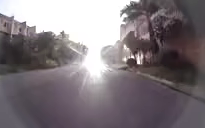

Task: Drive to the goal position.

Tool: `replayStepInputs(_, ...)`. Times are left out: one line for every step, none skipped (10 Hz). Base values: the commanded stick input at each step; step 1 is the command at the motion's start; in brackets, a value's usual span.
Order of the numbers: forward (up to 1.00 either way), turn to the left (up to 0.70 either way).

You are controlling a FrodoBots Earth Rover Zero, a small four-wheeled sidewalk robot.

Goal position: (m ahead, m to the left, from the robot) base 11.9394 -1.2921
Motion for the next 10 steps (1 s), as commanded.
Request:
replayStepInputs(1.0, 0.0)
replayStepInputs(1.0, 0.0)
replayStepInputs(1.0, 0.0)
replayStepInputs(1.0, 0.0)
replayStepInputs(1.0, 0.0)
replayStepInputs(1.0, 0.0)
replayStepInputs(1.0, 0.0)
replayStepInputs(1.0, 0.0)
replayStepInputs(1.0, -0.13)
replayStepInputs(1.0, -0.3)
